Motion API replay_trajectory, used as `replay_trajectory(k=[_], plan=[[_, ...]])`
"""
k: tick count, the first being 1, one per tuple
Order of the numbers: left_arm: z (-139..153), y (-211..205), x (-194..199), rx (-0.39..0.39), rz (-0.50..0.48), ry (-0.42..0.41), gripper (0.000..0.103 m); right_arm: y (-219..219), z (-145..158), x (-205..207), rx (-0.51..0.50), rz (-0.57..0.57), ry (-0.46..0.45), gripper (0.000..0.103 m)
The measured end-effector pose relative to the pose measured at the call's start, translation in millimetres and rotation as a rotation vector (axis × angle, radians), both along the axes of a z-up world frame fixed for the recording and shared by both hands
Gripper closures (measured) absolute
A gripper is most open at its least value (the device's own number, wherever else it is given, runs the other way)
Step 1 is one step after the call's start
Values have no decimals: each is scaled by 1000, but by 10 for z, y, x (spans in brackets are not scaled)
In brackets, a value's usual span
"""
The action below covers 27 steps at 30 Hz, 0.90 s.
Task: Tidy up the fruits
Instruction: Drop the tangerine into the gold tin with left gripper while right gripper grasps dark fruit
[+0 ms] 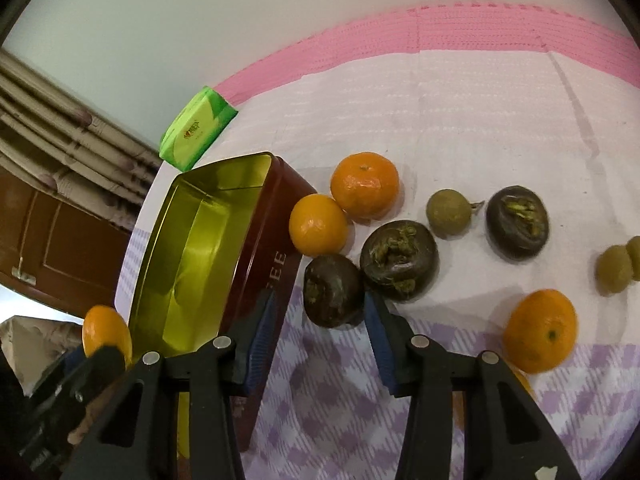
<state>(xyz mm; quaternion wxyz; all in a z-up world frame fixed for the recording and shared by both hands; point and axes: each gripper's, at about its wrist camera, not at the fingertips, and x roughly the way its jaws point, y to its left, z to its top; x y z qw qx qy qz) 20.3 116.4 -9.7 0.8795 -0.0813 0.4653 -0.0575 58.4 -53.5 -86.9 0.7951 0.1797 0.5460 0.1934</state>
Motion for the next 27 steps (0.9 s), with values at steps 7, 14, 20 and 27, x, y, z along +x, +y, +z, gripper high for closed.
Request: replay_trajectory(k=[7,14,20,27], plan=[[-78,46,32,15,5,24,66,-37,-58,-36,-21,19,-21,81],[-126,177,197,21,25,64,66,-279,142,-303,5,31,-53,84],[-290,179,572,152,-24,103,66,-524,207,-506,53,10,-51,96],[-586,258,1064,226,-24,188,66,-517,240,-564,27,43,-65,93]])
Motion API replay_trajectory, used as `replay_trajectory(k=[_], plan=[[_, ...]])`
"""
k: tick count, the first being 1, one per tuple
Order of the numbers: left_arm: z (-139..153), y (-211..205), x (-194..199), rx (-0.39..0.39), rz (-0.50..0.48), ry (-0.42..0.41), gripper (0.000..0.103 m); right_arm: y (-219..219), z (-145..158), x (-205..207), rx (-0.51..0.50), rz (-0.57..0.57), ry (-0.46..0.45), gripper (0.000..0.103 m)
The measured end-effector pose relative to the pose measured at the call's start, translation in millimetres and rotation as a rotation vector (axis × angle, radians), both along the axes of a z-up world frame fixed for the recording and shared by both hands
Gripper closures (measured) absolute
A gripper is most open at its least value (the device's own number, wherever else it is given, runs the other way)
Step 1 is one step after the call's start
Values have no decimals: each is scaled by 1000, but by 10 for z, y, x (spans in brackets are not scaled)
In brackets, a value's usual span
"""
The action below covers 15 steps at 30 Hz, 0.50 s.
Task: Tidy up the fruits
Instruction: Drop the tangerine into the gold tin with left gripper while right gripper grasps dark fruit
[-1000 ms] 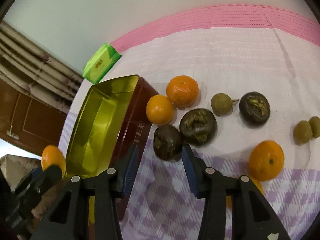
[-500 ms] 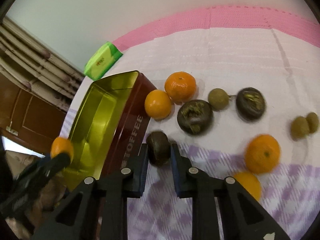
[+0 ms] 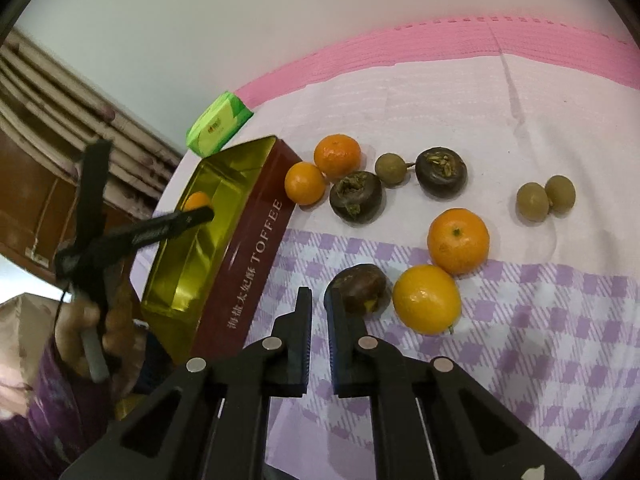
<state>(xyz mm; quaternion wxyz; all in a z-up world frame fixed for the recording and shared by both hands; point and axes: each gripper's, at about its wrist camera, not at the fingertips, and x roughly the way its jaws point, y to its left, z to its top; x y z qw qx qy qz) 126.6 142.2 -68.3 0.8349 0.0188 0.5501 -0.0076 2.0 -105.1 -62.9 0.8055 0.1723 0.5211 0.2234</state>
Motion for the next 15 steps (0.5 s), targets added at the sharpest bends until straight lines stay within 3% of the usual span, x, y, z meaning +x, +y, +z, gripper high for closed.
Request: replay_trajectory(k=[3,4,6,7,8,15], plan=[[-49,16,97,23,3,-2,65,97,41,-47,-89,35,-49,89],[-60,17,113,33,2,-3,65,128,59,-48,-124,48,-71,83],[-61,23,134,41,0,-6,65,185,109,-53,-174,81,-118,62],[-60,25,139,43,0,-8,64,208,112,-30,-181,102,-128,40],[-61,29,138,46,0,-4,63,241,115,-28,-197,130,-139,25],[154,102,0,2,31,-27,50,502,-4,-9,-346,337,-155,26]])
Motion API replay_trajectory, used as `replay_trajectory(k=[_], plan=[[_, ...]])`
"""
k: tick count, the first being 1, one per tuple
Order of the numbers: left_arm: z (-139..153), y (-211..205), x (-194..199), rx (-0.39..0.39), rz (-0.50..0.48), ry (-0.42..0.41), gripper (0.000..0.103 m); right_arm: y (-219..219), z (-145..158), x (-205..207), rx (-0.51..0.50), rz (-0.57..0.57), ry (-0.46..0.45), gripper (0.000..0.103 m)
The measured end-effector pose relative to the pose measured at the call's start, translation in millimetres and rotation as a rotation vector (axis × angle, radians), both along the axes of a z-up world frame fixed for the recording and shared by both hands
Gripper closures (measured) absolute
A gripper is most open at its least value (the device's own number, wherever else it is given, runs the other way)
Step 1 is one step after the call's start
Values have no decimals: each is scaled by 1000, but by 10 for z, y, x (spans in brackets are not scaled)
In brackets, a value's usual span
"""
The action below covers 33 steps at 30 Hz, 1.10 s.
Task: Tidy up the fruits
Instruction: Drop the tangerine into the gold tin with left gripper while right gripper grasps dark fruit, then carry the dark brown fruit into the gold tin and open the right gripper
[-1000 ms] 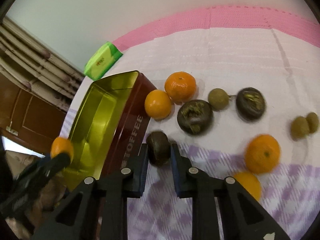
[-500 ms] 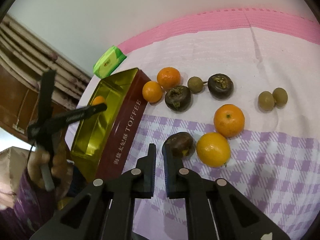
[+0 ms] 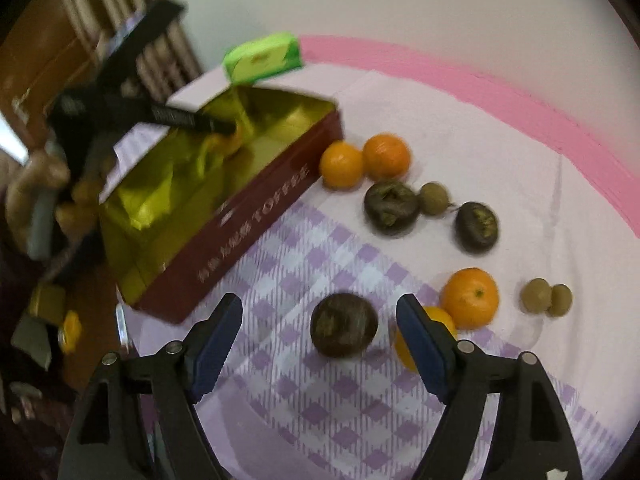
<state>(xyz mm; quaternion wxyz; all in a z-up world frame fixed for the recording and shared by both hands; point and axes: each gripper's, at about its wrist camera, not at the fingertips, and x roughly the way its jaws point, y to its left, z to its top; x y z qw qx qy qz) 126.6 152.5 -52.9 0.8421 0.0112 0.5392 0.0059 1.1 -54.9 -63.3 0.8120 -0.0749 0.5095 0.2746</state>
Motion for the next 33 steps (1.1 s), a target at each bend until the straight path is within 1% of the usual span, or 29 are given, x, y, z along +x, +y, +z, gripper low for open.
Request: replay_trajectory(k=[2,3,4,5,6,7,8,9,10,12,14,17,19,22,25,27,29,31,33], plan=[[122,17,-131,-22,9,-20,49,31,-46,-6,-25,32,6,31],[178,18,-201,-32,13,-29,45,36,-74,-8,-41,45,6,33],[237,11,-285,-39,18,-37,37,36,-102,3,-55,52,6,38],[288,0,-361,-40,24,-46,34,38,-102,-3,-59,61,-10,39],[339,-12,-446,-41,31,-57,31,45,-106,7,-55,70,-6,40],[395,-24,-551,-45,38,-69,31,55,-104,33,-55,78,-3,45],[444,-32,-653,-54,44,-78,31,71,-113,60,-65,86,0,54],[485,-39,-738,-62,51,-86,31,88,-125,86,-83,92,2,59],[534,-46,-849,-68,65,-99,31,103,-140,117,-97,96,12,67],[589,-48,-1043,-71,94,-119,30,109,-172,172,-96,100,53,67],[610,-25,-1278,-66,142,-144,29,131,-191,162,-113,115,53,68],[580,56,-1461,-36,212,-176,29,120,-165,154,-105,109,51,70],[565,133,-1530,-16,252,-197,29,93,-75,177,-84,85,39,70],[586,236,-1568,24,315,-239,29,52,161,301,-11,45,25,70],[584,319,-1590,27,340,-271,29,127,430,441,68,23,4,70],[556,321,-1592,45,337,-267,29,279,567,560,118,20,-8,70],[520,323,-1570,51,331,-251,29,505,640,667,136,40,-23,70],[509,343,-1565,44,334,-245,29,733,644,740,132,69,-31,70],[516,352,-1565,37,338,-250,29,994,571,828,110,98,-17,70]])
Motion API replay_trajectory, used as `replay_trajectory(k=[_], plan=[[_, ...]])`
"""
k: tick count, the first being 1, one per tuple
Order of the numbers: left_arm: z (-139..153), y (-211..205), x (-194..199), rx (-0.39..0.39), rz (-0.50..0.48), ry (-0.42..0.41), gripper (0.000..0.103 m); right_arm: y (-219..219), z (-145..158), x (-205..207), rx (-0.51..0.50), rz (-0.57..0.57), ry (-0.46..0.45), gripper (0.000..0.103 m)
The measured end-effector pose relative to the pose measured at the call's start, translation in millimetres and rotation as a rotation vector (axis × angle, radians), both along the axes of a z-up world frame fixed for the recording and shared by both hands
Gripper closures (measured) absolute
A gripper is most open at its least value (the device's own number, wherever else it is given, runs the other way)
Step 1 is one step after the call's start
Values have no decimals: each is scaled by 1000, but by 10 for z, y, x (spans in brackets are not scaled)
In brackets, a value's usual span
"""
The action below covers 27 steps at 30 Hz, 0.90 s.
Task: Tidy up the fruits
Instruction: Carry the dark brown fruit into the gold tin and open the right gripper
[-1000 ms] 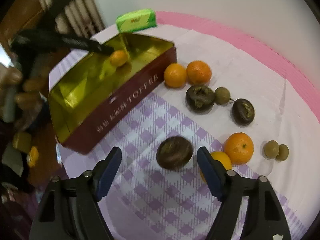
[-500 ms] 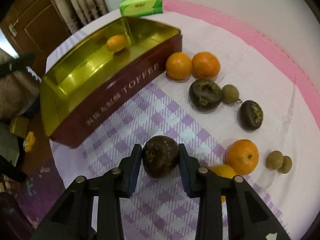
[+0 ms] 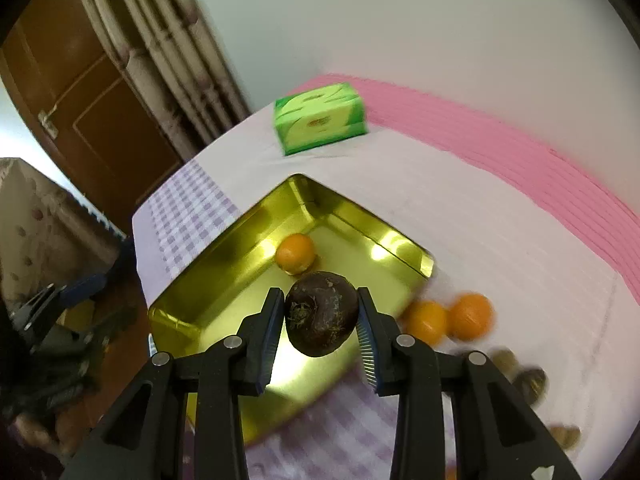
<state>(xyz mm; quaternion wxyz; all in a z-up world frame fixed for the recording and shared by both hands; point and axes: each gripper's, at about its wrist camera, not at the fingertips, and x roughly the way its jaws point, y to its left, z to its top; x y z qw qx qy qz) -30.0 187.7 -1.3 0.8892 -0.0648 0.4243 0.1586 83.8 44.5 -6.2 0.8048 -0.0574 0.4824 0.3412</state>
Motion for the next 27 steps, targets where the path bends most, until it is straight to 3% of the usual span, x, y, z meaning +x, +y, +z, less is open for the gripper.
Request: replay_trajectory(k=[7,13,17,21,27], plan=[[-83,-42,78,21,-32,42,29,536,-406,150,-167,48,-2,70],[-86,-10,90,11,-26,40,29,527,-525,284,-167,7,19,70],[-127,-39,111,14,-34,64,29,510,-510,352,-137,-27,24,69],[-131,-48,117,29,-34,65,29,353,-328,358,-12,-82,16,68],[-147,-90,116,42,-44,77,28,-147,30,82,102,-154,-60,56]])
